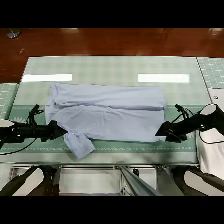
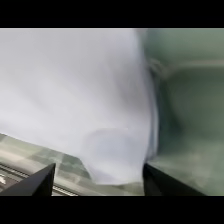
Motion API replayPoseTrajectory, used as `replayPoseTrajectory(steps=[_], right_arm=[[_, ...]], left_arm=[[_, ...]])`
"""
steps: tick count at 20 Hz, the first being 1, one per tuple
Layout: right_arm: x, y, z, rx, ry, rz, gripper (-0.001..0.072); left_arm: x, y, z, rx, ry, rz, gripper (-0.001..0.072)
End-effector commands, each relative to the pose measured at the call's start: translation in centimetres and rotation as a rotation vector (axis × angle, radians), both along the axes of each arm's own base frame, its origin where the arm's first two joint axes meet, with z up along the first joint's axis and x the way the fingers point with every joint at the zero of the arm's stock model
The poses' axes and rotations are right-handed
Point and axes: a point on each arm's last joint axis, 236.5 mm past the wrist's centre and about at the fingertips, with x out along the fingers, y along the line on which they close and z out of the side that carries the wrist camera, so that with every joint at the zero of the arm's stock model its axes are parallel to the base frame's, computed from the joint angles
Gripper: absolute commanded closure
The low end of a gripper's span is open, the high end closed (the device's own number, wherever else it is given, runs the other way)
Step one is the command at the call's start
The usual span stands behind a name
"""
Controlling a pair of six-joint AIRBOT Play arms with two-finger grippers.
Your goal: Fold the shirts.
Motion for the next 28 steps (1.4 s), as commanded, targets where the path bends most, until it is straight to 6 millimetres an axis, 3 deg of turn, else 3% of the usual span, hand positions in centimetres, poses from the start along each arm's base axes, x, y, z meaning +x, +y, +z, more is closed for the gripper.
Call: replayPoseTrajectory(steps=[1,2,3,7,11,14,16,19,24,25,26,27,28], right_arm=[[2.8,1.7,0.3,0.072,-0.074,-0.02,0.0262],[3.5,2.1,1.1,0.1,-0.107,-0.004,0.0586],[4.0,2.3,1.8,0.118,-0.135,0.022,0.0692],[7.6,0.4,4.4,0.046,-0.218,0.053,0.0692],[14.2,-1.1,7.7,-0.01,-0.373,0.001,0.0692],[18.6,-1.9,8.3,-0.023,-0.426,-0.065,0.0692],[21.2,-2.1,8.1,-0.013,-0.455,-0.113,0.0692],[24.3,-1.8,7.5,0.036,-0.47,-0.176,0.0692],[27.0,-1.6,5.2,0.082,-0.451,-0.235,0.0676],[27.2,-1.3,4.7,0.102,-0.441,-0.248,0.0406],[27.0,-1.0,4.7,0.117,-0.441,-0.233,0.007],[27.1,-1.9,5.0,0.108,-0.461,-0.212,0.0097],[27.1,-3.0,5.6,0.107,-0.463,-0.213,0.0097]], left_arm=[[0.3,0.0,0.1,0.0,-0.008,0.007,0.0689],[0.4,0.1,0.1,0.002,-0.011,0.008,0.0689],[0.7,0.2,0.3,0.006,-0.02,0.007,0.0689],[4.5,1.8,3.5,0.048,-0.131,0.002,0.0689],[11.9,5.3,7.7,0.136,-0.276,0.105,0.0689],[17.3,5.5,9.7,0.153,-0.342,0.095,0.0689],[20.3,5.1,9.2,0.137,-0.323,0.079,0.0689],[24.0,4.8,6.8,0.11,-0.263,0.079,0.0689],[25.7,3.0,2.4,0.081,-0.184,0.022,0.0689],[25.6,2.8,1.8,0.08,-0.178,0.01,0.0616],[25.2,2.7,1.7,0.071,-0.165,-0.001,0.0231],[24.6,3.2,1.9,0.079,-0.151,-0.029,0.0003],[23.8,4.4,2.4,0.099,-0.127,-0.069,0.0004]])
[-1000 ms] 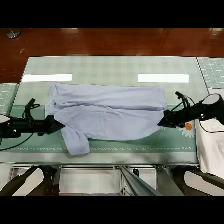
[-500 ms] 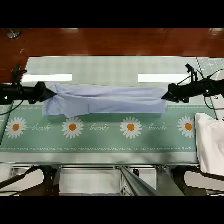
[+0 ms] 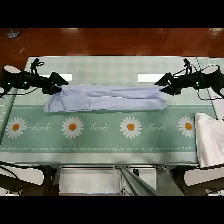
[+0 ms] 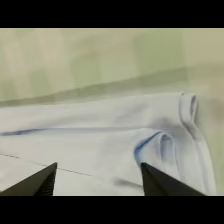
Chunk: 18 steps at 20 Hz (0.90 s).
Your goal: Fold the shirts.
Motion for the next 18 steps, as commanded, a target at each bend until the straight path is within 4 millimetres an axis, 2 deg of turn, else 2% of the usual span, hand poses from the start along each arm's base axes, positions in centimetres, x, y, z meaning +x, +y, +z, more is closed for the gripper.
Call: replayPoseTrajectory(steps=[1,2,4,5,6,7,9,12,14,15,16,17,18], right_arm=[[0.3,-2.5,0.9,0.02,-0.01,0.005,0.0097],[-0.3,-4.0,1.0,0.018,0.008,0.001,0.0097],[-2.5,-6.8,-0.5,-0.032,0.094,-0.008,0.0097],[-3.6,-7.7,-1.7,-0.069,0.145,-0.017,0.0097],[-4.2,-7.7,-2.6,-0.074,0.174,-0.017,0.0097],[-4.6,-6.8,-3.2,-0.044,0.197,-0.006,0.0097],[-5.2,-4.3,-4.1,-0.01,0.232,0.059,0.0097],[-5.7,-0.1,-5.1,0.001,0.254,0.156,0.0097],[-5.4,2.5,-5.1,0.007,0.237,0.201,0.0118],[-5.1,3.4,-4.8,0.009,0.223,0.217,0.0195],[-4.9,4.1,-4.3,0.003,0.21,0.239,0.0501],[-4.6,4.4,-3.5,0.005,0.199,0.257,0.069],[-4.5,4.5,-2.4,0.008,0.188,0.278,0.0692]], left_arm=[[-2.6,2.9,-0.1,0.062,0.124,-0.085,0.0004],[-4.1,5.3,0.0,0.12,0.192,-0.088,0.0004],[-6.5,10.4,0.3,0.26,0.265,-0.019,0.0004],[-6.8,11.4,0.7,0.291,0.24,0.016,0.0004],[-6.8,11.5,1.2,0.306,0.186,0.03,0.0004],[-6.8,11.0,1.7,0.32,0.121,0.047,0.0004],[-6.4,8.4,3.3,0.309,-0.042,0.075,0.0004],[-7.4,2.7,5.4,0.247,-0.204,0.06,0.0004],[-9.0,-1.3,5.5,0.212,-0.21,-0.02,0.0004],[-9.7,-3.1,5.3,0.2,-0.202,-0.072,0.0004],[-10.1,-4.8,5.0,0.194,-0.198,-0.119,0.0006],[-10.3,-6.3,4.7,0.192,-0.201,-0.157,0.0036],[-10.5,-7.5,4.4,0.191,-0.203,-0.189,0.0444]])
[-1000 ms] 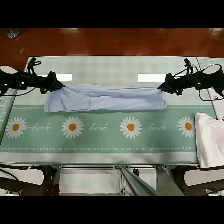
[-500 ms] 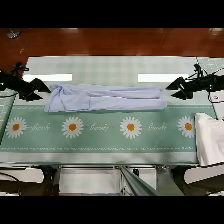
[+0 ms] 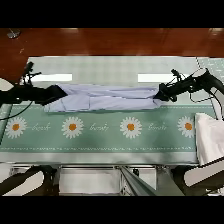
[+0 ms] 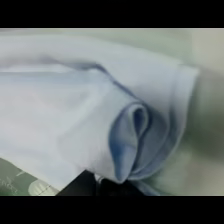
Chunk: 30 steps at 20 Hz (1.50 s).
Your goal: Fold the shirts.
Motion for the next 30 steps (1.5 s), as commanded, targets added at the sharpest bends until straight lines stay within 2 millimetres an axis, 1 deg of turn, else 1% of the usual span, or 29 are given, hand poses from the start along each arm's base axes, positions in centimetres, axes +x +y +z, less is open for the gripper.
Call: replayPoseTrajectory(steps=[1,3,5,7,8,10,11,13,15,17,19,20,21,22,23,24,25,26,27,28,29,30], right_arm=[[0.1,1.5,2.8,0.023,-0.031,0.064,0.0692],[-0.3,-0.3,5.6,-0.025,-0.085,0.07,0.0692],[-2.1,-2.4,8.6,-0.112,-0.137,0.086,0.0692],[-4.2,-4.1,11.5,-0.196,-0.22,0.06,0.0692],[-5.4,-4.5,13.1,-0.221,-0.267,0.041,0.0692],[-7.7,-5.3,16.1,-0.272,-0.355,0.011,0.0692],[-8.7,-5.5,17.5,-0.294,-0.391,-0.005,0.0692],[-10.5,-5.2,19.9,-0.314,-0.444,-0.014,0.0692],[-11.6,-4.7,21.5,-0.314,-0.477,-0.02,0.0692],[-12.0,-4.6,22.4,-0.316,-0.499,-0.037,0.0691],[-11.9,-4.1,22.7,-0.291,-0.505,-0.045,0.0691],[-11.5,-3.5,23.2,-0.259,-0.523,-0.054,0.0691],[-11.1,-2.9,23.7,-0.233,-0.545,-0.059,0.0691],[-10.7,-2.3,24.0,-0.219,-0.566,-0.059,0.0691],[-10.5,-1.8,24.1,-0.213,-0.575,-0.051,0.0691],[-10.4,-1.0,24.0,-0.204,-0.574,-0.036,0.0691],[-10.4,-0.3,23.8,-0.194,-0.563,-0.019,0.0691],[-10.4,0.4,23.5,-0.184,-0.554,-0.004,0.0691],[-10.2,1.3,23.2,-0.17,-0.543,0.007,0.0691],[-10.0,2.3,23.0,-0.158,-0.54,0.019,0.0691],[-9.6,3.4,22.8,-0.144,-0.541,0.03,0.0691],[-9.2,5.0,22.7,-0.115,-0.548,0.046,0.0691]], left_arm=[[-1.0,-5.1,-0.3,-0.014,-0.024,-0.117,0.0688],[-0.5,-7.9,0.5,-0.053,-0.038,-0.167,0.0689],[0.4,-11.2,1.8,-0.039,-0.12,-0.256,0.0689],[1.9,-15.2,3.0,-0.032,-0.217,-0.3,0.069],[2.7,-17.4,3.5,-0.032,-0.26,-0.321,0.069],[3.4,-22.1,3.2,-0.046,-0.286,-0.371,0.069],[3.4,-24.4,2.6,-0.059,-0.271,-0.398,0.0691],[2.9,-29.2,0.8,-0.082,-0.227,-0.45,0.0691],[1.0,-33.9,-1.2,-0.107,-0.158,-0.506,0.0691],[-2.2,-38.3,-3.0,-0.119,-0.108,-0.588,0.0691],[-5.5,-41.7,-4.2,-0.127,-0.073,-0.652,0.0691],[-7.2,-43.3,-5.0,-0.129,-0.059,-0.685,0.0691],[-8.7,-44.4,-5.6,-0.13,-0.038,-0.712,0.0691],[-10.3,-45.3,-6.1,-0.128,-0.011,-0.75,0.069],[-11.3,-45.7,-6.3,-0.125,0.012,-0.788,0.069],[-11.5,-45.7,-6.0,-0.126,0.025,-0.807,0.069],[-10.4,-45.2,-5.2,-0.128,0.021,-0.804,0.069],[-8.7,-44.2,-4.1,-0.124,0.01,-0.794,0.0691],[-6.3,-42.4,-3.0,-0.103,-0.008,-0.779,0.069],[-3.3,-39.5,-1.9,-0.063,-0.027,-0.751,0.0691],[-0.1,-35.7,-0.7,-0.022,-0.027,-0.688,0.0691],[2.7,-31.4,0.6,0.021,-0.018,-0.62,0.0691]])
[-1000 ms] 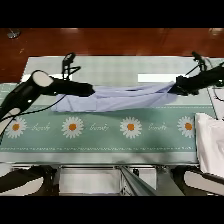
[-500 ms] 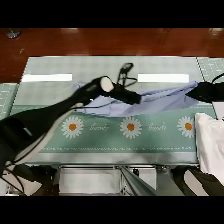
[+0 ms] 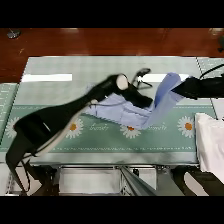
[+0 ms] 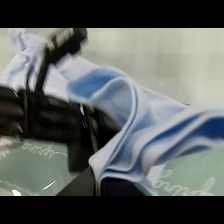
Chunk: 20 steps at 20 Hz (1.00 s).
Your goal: Fold the shirts.
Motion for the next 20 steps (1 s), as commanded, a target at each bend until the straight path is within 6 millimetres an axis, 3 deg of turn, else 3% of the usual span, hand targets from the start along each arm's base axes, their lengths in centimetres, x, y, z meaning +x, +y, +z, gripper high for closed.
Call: replayPoseTrajectory(steps=[1,3,5,7,9,11,13,16,17,18,19,20], right_arm=[[1.4,4.9,-0.1,0.072,-0.01,0.058,0.0691],[2.6,8.9,0.2,0.111,-0.025,0.12,0.0692],[3.8,13.1,0.2,0.122,-0.025,0.204,0.0691],[5.1,17.8,-0.6,0.123,-0.007,0.297,0.0691],[6.6,22.3,-1.8,0.126,0.012,0.367,0.0691],[7.8,26.7,-3.2,0.134,0.022,0.427,0.0691],[8.6,31.2,-4.9,0.148,0.028,0.482,0.0691],[8.6,36.1,-9.6,0.157,0.1,0.514,0.0662],[8.6,36.5,-11.8,0.146,0.132,0.508,0.0475],[8.5,36.4,-13.7,0.129,0.167,0.512,0.0226],[8.8,35.3,-14.8,0.105,0.197,0.509,0.0085],[9.2,33.4,-15.0,0.083,0.225,0.509,0.0088]], left_arm=[[7.7,13.0,3.7,0.151,-0.021,0.155,0.0691],[11.2,23.6,7.1,0.23,-0.057,0.308,0.069],[12.2,33.0,11.1,0.223,-0.096,0.506,0.069],[10.4,40.2,14.6,0.205,-0.187,0.663,0.0689],[6.3,44.3,16.2,0.196,-0.252,0.792,0.0689],[1.1,45.1,15.0,0.199,-0.252,0.839,0.0688],[-3.5,43.4,12.1,0.16,-0.202,0.833,0.0688],[-7.2,40.5,7.0,0.054,-0.116,0.856,0.0689],[-7.7,39.9,5.6,0.021,-0.084,0.873,0.0689],[-8.1,39.5,4.3,0.003,-0.046,0.887,0.0688],[-8.4,39.4,3.4,0.0,-0.024,0.896,0.0688],[-8.5,39.4,2.9,0.004,-0.018,0.898,0.0688]])
